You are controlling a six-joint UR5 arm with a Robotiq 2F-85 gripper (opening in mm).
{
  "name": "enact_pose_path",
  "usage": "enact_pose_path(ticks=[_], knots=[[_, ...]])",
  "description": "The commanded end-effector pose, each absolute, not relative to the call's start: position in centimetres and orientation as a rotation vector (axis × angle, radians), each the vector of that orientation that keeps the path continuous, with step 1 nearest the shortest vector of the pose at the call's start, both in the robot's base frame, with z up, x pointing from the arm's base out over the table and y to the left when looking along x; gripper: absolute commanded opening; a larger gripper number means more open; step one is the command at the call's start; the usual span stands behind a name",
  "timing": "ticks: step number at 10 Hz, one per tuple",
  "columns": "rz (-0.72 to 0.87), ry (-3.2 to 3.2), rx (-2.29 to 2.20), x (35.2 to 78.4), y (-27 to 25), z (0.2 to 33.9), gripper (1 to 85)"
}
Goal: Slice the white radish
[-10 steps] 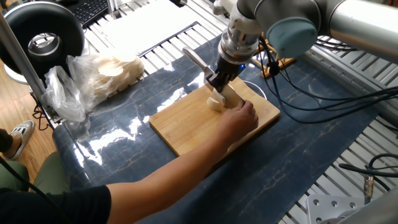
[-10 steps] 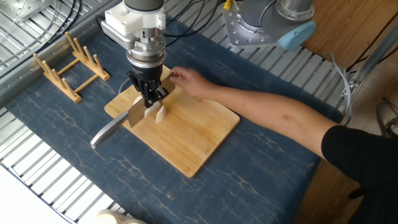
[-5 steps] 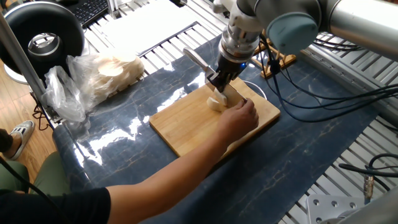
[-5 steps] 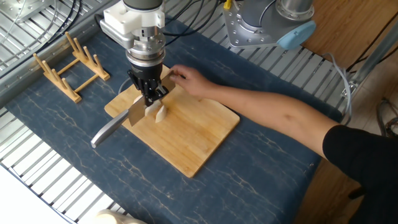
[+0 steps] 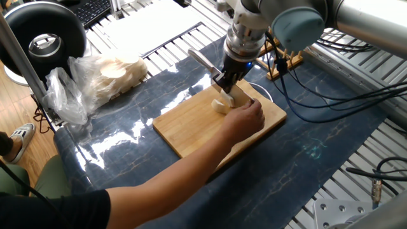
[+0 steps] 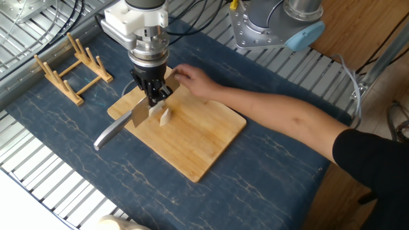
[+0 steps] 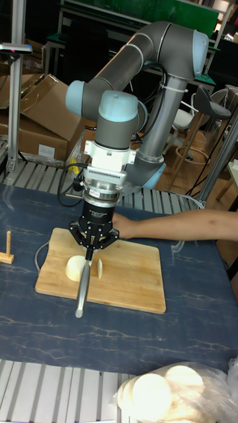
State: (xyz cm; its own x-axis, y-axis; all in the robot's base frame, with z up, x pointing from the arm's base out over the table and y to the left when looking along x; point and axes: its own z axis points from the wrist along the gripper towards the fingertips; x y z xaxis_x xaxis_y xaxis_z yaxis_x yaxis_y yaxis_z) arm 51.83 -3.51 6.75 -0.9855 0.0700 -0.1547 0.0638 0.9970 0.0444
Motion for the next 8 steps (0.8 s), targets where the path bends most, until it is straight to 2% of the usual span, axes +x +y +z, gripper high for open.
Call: enact_pose_path(ticks=[1, 8], knots=[[0.058, 2.997, 0.111, 51.9, -3.6, 7.6, 1.0], [0.021, 3.017, 0.098, 52.1, -4.3, 8.6, 1.0]])
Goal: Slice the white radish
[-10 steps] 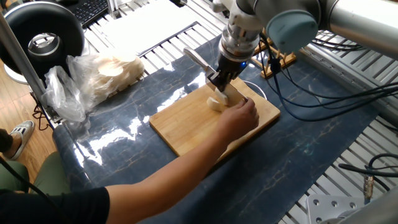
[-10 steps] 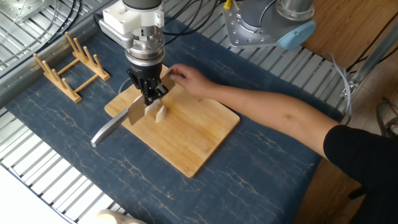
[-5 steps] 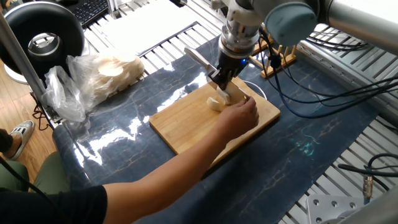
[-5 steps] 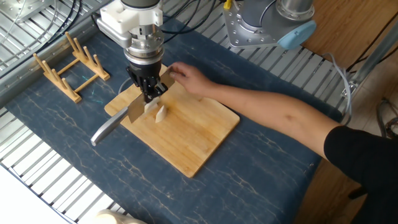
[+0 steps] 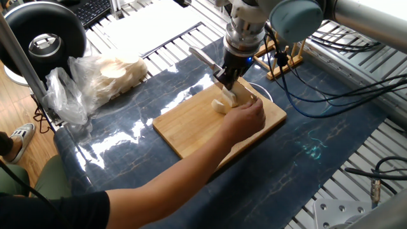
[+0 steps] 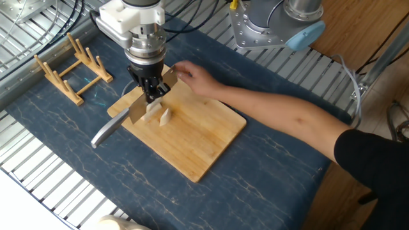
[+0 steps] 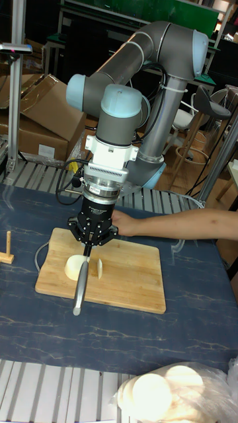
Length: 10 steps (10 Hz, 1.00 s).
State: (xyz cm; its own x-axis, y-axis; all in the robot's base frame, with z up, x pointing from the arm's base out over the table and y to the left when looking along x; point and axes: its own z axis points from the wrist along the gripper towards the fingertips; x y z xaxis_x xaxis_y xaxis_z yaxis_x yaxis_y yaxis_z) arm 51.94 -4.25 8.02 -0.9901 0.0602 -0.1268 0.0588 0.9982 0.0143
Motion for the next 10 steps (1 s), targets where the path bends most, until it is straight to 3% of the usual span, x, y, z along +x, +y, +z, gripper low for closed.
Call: enact_pose_path(ticks=[1, 10], knots=[[0.035, 3.024, 0.103, 52.2, -4.3, 8.9, 1.0], [0.083, 3.029, 0.169, 52.8, -3.8, 12.4, 1.0]])
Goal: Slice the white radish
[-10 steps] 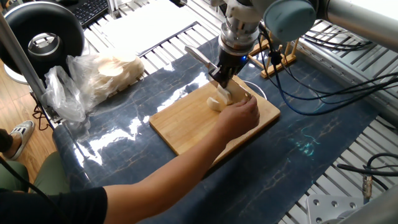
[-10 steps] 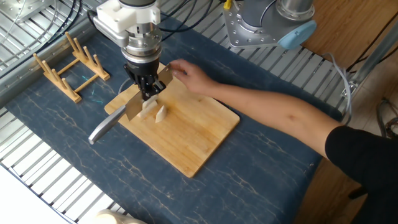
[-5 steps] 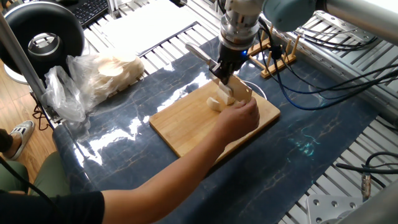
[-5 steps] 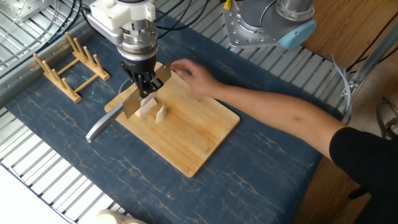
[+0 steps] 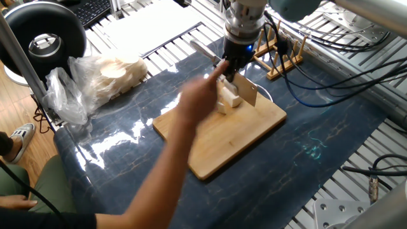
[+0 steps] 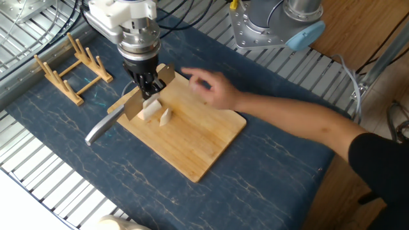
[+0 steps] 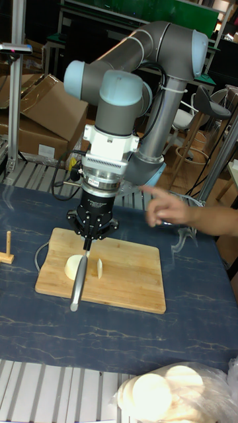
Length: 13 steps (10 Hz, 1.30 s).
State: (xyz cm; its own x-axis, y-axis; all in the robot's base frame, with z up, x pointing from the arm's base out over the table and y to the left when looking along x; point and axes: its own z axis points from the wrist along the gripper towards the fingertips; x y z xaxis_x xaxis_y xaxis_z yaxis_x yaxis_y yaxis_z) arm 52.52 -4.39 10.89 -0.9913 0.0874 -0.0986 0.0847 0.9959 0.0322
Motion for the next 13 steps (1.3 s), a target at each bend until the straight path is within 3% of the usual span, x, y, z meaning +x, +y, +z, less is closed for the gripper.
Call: enact_pose_path(ticks=[1, 6, 13], knots=[[0.098, 3.031, 0.205, 52.9, -3.2, 12.7, 1.0], [-0.014, 3.044, 0.306, 51.9, -4.7, 11.9, 1.0], [-0.008, 3.062, 0.197, 52.4, -4.6, 10.2, 1.0]])
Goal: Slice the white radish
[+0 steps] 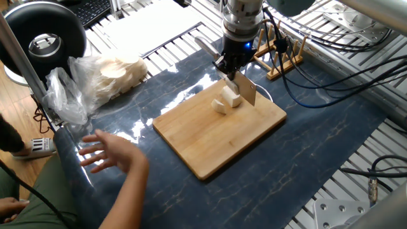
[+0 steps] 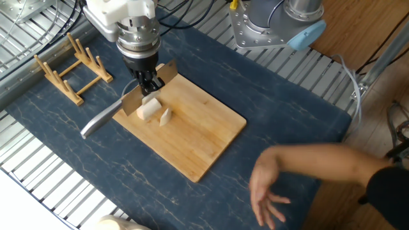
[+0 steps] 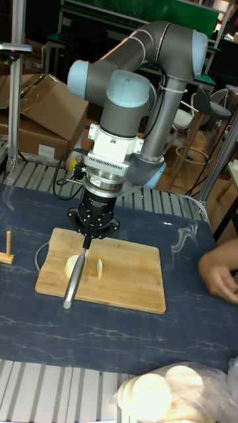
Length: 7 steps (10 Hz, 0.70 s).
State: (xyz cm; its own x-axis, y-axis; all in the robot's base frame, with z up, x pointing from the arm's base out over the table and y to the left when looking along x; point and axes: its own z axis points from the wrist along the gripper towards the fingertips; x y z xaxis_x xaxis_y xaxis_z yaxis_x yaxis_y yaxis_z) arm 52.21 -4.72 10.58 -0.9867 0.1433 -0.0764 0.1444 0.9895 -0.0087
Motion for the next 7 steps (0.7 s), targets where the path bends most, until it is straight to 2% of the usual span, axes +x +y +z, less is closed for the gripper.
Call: enact_pose_path(ticks=[1, 7], knots=[[-0.015, 3.063, 0.183, 52.37, -4.79, 10.06, 1.0], [0.018, 3.042, 0.159, 52.59, -4.86, 9.38, 1.0]])
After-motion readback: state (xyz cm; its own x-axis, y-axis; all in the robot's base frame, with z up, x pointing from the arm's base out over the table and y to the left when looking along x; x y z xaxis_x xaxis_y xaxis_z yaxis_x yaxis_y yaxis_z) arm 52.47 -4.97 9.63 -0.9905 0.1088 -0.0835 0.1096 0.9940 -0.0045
